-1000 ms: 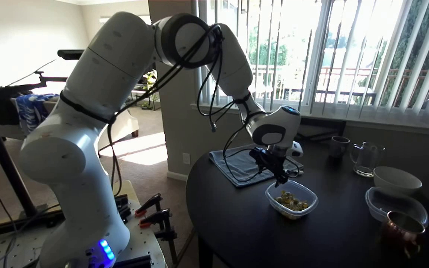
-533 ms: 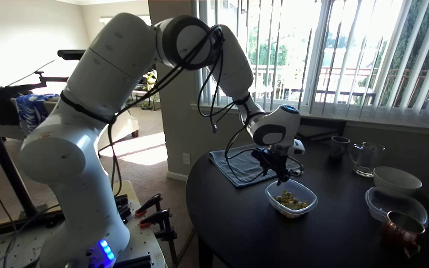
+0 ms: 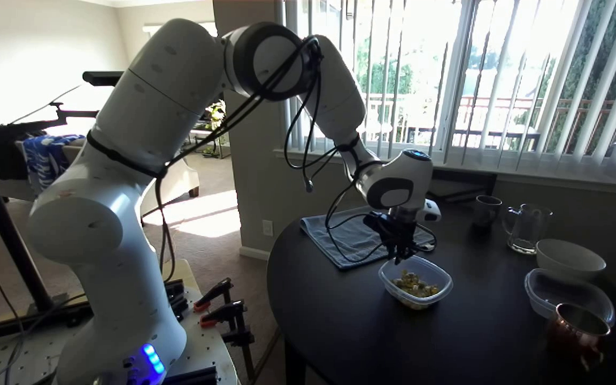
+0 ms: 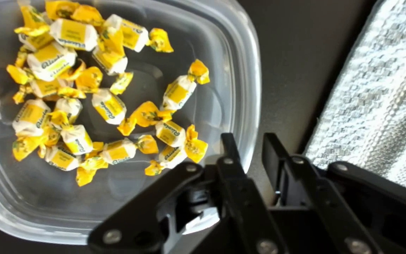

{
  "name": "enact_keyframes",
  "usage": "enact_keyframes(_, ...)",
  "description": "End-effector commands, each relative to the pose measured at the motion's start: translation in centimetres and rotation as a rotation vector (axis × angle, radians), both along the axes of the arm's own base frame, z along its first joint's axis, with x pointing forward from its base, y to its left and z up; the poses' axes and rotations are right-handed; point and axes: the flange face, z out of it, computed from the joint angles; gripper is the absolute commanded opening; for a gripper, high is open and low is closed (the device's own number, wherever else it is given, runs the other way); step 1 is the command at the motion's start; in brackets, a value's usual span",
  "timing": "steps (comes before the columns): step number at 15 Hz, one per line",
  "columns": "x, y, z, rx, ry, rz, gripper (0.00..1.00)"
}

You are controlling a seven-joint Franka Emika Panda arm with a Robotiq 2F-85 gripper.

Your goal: Pick up the clear lunch box with candy in it and pour out the candy onto the blue towel

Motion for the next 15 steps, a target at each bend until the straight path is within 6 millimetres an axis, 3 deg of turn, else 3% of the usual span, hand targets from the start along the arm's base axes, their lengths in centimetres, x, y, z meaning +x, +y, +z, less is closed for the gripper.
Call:
enact_keyframes(1, 0.4, -0.5, -1.7, -0.036, 0.018, -0.049, 0.01)
enact_keyframes(3, 0.7, -0.6, -2.4, -0.040, 0.035, -0.078, 0.00)
enact_keyframes(5, 0.1, 0.7, -4.4, -0.036, 0.037, -0.088, 0.02)
enact_keyframes(7, 0.2, 1.5, -4.1, -0.018, 0.026, -0.095, 0.02)
enact_keyframes(11, 0.7, 2.5, -0.9, 0.036, -0.041, -0.095, 0.02)
enact_keyframes(15, 1.0, 4.4, 2.9, 0.206, -0.081, -0.050, 0.02)
